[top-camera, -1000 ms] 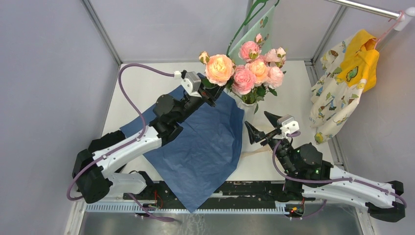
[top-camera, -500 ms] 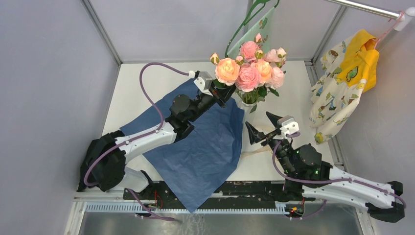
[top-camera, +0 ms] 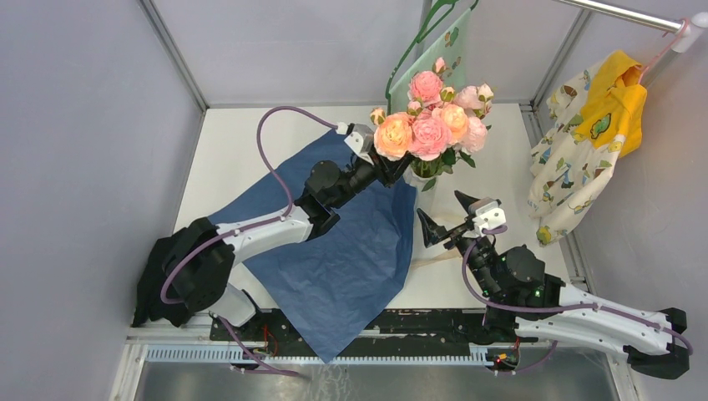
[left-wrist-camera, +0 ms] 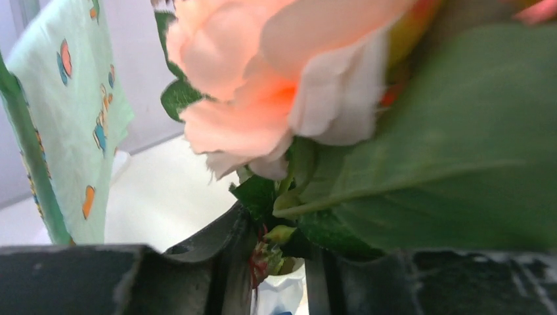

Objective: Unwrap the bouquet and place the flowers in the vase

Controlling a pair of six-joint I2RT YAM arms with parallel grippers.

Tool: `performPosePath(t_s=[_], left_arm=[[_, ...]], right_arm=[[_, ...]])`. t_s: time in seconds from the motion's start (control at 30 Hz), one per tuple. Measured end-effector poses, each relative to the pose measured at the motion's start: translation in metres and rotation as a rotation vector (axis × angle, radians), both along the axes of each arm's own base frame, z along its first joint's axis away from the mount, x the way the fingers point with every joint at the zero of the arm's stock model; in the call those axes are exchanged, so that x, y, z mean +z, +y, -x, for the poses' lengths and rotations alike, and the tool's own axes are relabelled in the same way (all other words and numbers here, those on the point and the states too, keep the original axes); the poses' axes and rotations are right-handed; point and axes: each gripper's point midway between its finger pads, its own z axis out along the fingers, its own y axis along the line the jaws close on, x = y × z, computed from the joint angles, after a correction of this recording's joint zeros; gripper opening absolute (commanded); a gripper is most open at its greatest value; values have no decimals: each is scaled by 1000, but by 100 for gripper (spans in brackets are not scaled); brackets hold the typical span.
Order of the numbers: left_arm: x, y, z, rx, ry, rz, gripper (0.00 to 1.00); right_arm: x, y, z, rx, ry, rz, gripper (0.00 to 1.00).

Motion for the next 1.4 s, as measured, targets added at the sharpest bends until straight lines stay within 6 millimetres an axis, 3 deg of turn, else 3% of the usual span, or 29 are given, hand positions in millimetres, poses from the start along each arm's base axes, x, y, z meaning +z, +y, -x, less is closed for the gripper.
performPosePath(t_s=[0.17, 0.4, 0.57, 0.87, 1.17, 1.27, 1.4], left_arm=[[-21, -5, -3, -8, 61, -33, 56], [-27, -4, -3, -3, 92, -54, 66], [-18, 8, 0, 27, 110, -63, 67], [1, 46, 10, 127, 174, -102, 70], [-12, 86, 17, 257, 318, -187, 70], [-17, 108, 24, 312, 376, -188, 70], [-23, 156, 42, 429, 437, -163, 71]], right_arm=[[-1, 0, 0, -2, 2, 3, 96], [-2, 0, -1, -5, 3, 5, 98], [-3, -1, -1, -11, 4, 6, 98], [-4, -3, -2, -26, 8, 7, 98], [-10, -4, -5, -53, 25, 20, 98], [-16, -5, -9, -85, 43, 31, 98], [-33, -4, -15, -148, 87, 90, 98]])
